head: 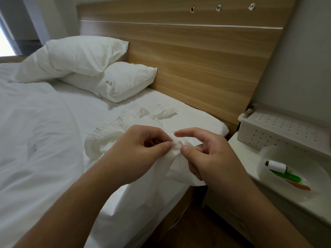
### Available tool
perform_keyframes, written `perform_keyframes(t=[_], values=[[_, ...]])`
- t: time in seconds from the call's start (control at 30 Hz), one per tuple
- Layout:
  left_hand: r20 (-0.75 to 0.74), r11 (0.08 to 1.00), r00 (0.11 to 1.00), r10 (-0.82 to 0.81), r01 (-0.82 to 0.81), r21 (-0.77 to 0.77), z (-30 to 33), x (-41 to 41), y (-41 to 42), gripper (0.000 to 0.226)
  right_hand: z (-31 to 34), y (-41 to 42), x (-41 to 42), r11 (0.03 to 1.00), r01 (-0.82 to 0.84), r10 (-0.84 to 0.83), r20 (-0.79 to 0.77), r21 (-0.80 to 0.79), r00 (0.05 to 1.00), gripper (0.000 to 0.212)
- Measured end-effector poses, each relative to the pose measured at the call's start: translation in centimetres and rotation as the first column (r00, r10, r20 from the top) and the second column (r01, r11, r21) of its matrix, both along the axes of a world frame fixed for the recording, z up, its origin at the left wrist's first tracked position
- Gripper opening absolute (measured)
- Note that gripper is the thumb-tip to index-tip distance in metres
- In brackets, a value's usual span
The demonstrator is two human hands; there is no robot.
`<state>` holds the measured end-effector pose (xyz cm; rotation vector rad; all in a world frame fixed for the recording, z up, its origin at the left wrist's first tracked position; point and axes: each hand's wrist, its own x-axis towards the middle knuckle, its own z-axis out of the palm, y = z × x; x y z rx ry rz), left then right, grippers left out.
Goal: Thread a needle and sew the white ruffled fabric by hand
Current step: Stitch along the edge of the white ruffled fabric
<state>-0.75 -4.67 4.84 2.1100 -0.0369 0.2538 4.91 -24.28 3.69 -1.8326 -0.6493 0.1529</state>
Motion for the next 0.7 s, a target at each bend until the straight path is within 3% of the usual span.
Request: perform_keyframes(t=[0.27,0.7], values=[[0.012,1.000,1.000,-0.019,0.018,0.022,-0.08,0.08,0.14,0.017,-0.07,-0.07,0.25,0.990,-0.059,0.065,0.042,-0.126,0.997,0.016],[0.014,0.979,0.999,0.039,-0.041,0.201,-0.34,0.30,0.10,0.015,-0.72,0.04,0.31,0.990,0.011,0.005,0.108,-0.143,0.994,0.015]])
